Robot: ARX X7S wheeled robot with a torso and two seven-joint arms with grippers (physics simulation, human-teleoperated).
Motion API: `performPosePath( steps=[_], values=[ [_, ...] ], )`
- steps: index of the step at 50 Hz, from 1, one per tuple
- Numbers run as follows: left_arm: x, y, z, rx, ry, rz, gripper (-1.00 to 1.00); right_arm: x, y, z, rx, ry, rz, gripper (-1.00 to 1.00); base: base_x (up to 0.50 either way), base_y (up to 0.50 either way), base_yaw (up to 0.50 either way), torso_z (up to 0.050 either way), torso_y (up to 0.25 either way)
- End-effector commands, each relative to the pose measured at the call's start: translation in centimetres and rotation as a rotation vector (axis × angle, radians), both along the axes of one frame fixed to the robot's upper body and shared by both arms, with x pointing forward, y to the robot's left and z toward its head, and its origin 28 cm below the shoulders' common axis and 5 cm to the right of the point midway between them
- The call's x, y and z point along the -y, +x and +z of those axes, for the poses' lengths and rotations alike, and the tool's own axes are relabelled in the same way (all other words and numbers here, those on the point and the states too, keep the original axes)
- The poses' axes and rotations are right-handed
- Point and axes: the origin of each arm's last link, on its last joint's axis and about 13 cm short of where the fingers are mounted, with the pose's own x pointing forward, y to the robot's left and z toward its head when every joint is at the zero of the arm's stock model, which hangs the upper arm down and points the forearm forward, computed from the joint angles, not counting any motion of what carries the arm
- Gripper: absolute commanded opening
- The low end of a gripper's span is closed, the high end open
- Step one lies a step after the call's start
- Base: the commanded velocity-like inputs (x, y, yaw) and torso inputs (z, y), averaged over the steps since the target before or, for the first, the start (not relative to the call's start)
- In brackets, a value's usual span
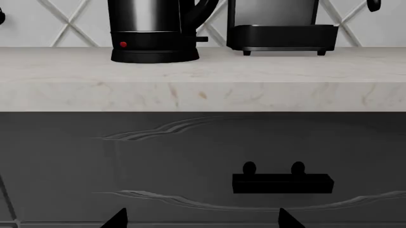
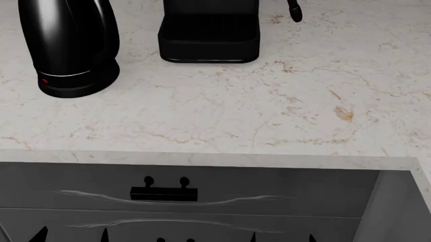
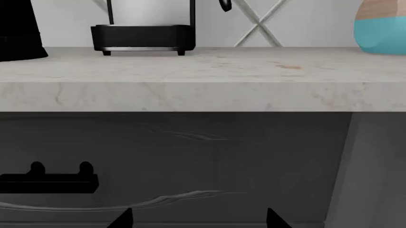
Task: Close the lid of the electric kettle.
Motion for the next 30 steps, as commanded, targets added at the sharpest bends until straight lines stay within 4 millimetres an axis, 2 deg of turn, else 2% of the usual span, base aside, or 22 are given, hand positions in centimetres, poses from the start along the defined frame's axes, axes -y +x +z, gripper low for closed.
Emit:
performPosePath(
  steps=[1, 18, 30],
  values=[
    [0.00, 0.12, -0.13, 0.000, 0.000, 0.000, 1.00, -0.03, 0.00, 0.00, 0.000, 0.000, 0.000, 1.00, 0.00, 0.00, 0.00, 0.000, 0.000],
    [-0.11, -0.01, 0.01, -0.013, 0.003, -0.009, 1.00, 0.04, -0.11, 0.05, -0.005, -0.003, 0.009, 1.00, 0.00, 0.00, 0.00, 0.000, 0.000],
    [-0.20, -0.18, 0.35, 0.018, -0.011, -0.018, 1.00, -0.03, -0.18, 0.10, -0.007, -0.004, 0.018, 1.00, 0.00, 0.00, 0.00, 0.050, 0.015]
  ],
)
